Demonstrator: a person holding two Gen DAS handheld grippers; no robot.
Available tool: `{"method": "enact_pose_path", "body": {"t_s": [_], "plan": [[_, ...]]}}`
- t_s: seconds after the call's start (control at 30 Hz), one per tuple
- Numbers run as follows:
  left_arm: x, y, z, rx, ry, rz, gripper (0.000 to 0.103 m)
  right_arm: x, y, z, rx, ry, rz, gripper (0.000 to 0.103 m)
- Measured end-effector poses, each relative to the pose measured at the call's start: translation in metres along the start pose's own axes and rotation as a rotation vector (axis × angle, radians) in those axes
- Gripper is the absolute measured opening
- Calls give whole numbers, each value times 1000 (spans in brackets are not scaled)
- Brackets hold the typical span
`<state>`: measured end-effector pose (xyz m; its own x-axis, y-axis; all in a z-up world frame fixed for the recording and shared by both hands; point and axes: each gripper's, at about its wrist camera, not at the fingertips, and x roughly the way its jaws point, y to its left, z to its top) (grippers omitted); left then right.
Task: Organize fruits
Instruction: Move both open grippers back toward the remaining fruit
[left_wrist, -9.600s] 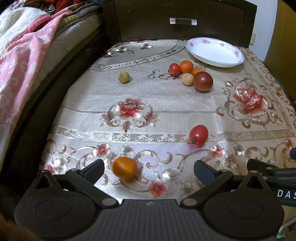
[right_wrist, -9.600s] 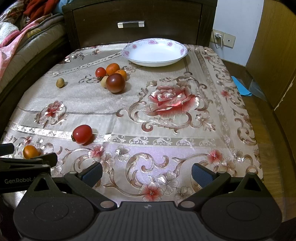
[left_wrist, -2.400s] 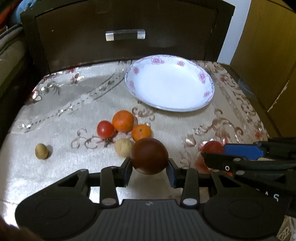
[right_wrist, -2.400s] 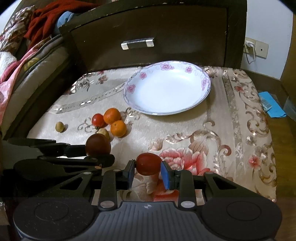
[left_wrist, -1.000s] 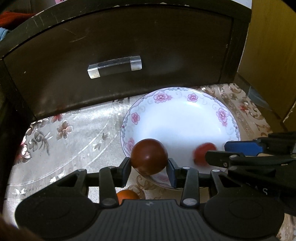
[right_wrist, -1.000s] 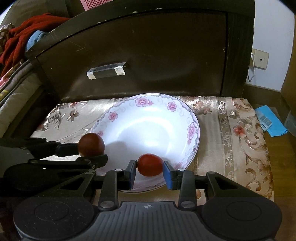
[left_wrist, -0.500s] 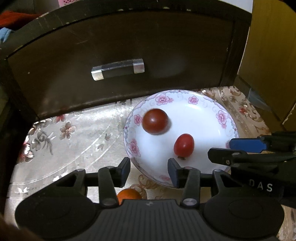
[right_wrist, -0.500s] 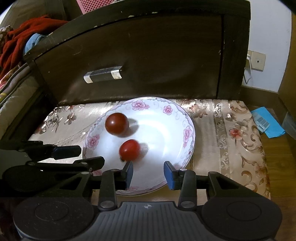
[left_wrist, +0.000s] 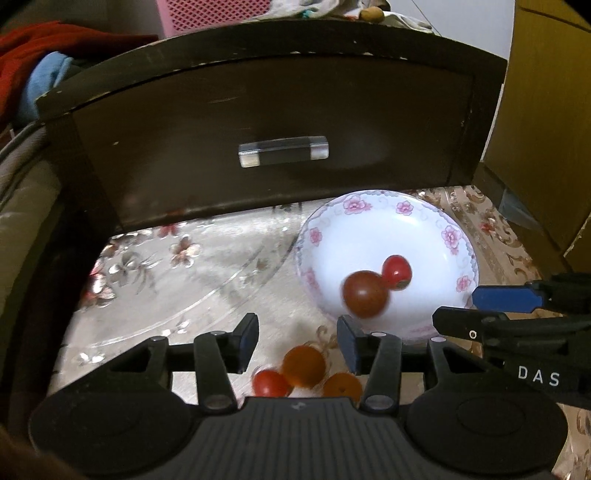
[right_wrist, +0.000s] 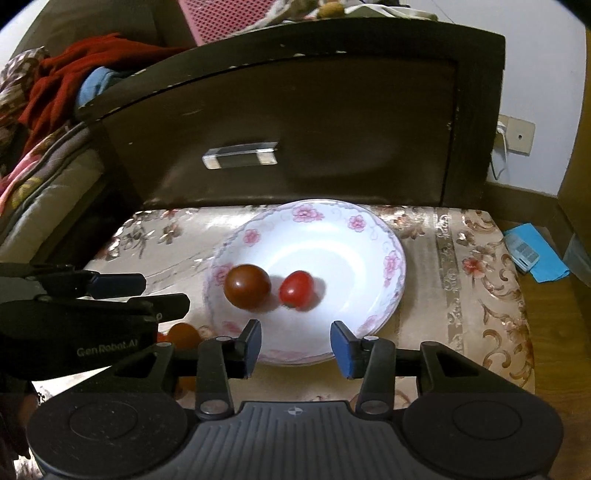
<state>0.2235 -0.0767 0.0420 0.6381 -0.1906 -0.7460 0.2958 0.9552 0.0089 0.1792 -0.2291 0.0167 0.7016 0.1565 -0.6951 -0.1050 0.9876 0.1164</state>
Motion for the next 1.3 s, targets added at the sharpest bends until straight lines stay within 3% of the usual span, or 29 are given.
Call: {"method": "enact_pose_path", "body": {"t_s": [0.47,0.87,1.3], "plan": [[-12,51,-16,-69,52,32,55,4,46,-22,-77,72,86,38],[-18,102,-51,10,138,73,55,21,80,-37,-140,150,118,38],[-2,110,-62,46,156,66,55,31,83,-40,-143,159,113,39]]}}
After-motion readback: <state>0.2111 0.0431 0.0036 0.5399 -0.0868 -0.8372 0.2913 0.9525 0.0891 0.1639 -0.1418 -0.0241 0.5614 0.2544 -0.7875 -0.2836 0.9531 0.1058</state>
